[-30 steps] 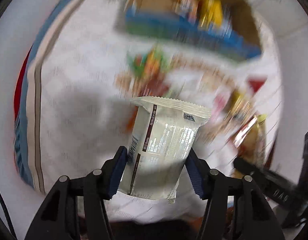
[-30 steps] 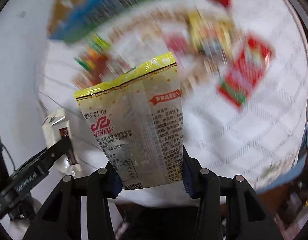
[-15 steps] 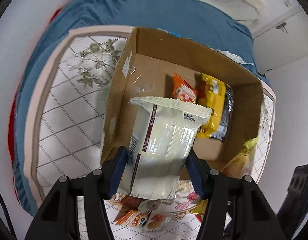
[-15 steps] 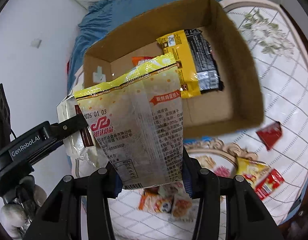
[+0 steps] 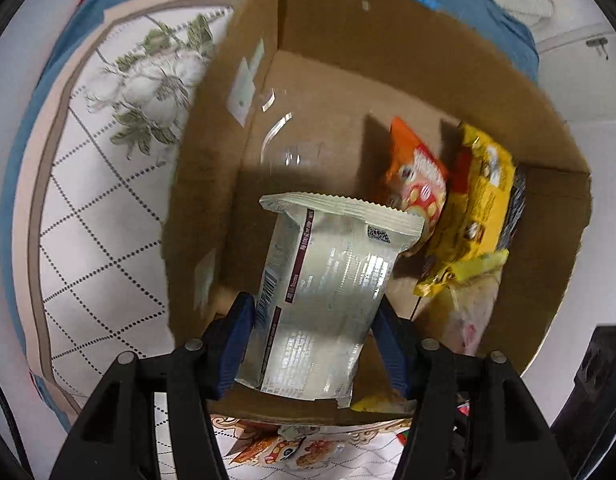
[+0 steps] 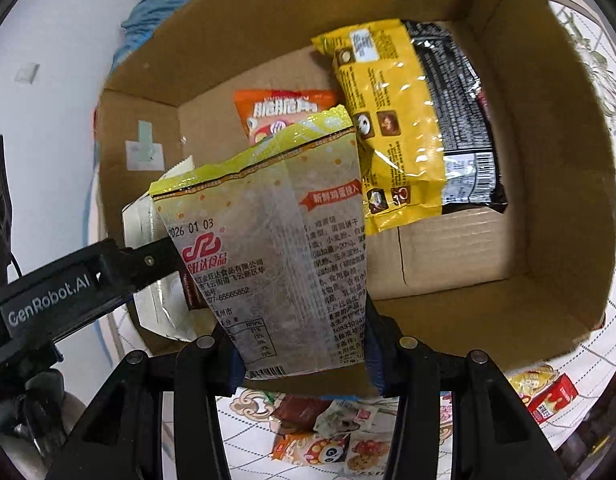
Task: Organize snacks
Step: 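Lower both held packs into the box and open both grippers, then grasp an orange snack bag with the left gripper while the right grasps the cranberry oat cookie pack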
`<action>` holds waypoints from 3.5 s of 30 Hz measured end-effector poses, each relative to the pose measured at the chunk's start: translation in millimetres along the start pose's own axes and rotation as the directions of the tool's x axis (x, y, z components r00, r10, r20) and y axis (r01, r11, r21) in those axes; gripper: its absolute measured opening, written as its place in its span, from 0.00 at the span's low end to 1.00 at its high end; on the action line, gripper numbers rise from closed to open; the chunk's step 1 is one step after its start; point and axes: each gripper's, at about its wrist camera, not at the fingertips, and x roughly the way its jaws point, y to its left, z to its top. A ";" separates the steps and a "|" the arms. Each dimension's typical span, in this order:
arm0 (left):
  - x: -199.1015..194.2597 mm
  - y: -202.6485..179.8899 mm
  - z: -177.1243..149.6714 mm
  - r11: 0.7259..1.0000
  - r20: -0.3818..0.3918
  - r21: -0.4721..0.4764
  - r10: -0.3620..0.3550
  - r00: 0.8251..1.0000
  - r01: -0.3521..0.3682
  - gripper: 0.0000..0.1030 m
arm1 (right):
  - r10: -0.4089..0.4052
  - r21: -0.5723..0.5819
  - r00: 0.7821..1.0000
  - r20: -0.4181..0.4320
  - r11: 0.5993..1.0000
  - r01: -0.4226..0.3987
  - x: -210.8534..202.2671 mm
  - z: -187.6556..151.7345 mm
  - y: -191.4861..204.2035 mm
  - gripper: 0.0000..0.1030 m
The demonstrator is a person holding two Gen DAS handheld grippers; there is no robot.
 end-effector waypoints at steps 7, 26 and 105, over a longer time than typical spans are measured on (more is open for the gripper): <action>11.5 3.7 -4.2 0.999 -0.026 0.033 0.030 0.999 -0.030 0.71 | -0.035 -0.032 0.997 -0.064 0.999 0.034 19.2 12.2 1.4 0.87; -88.6 -1.2 -65.0 0.978 0.330 0.144 0.099 0.939 -0.154 0.95 | -0.081 -0.066 0.967 0.240 0.993 0.100 -72.4 -12.5 -30.4 0.97; 97.8 21.2 -282.5 0.948 0.005 0.231 0.223 0.975 -0.218 0.38 | -0.072 0.129 0.987 -0.143 0.987 0.091 79.6 -258.6 -158.6 0.60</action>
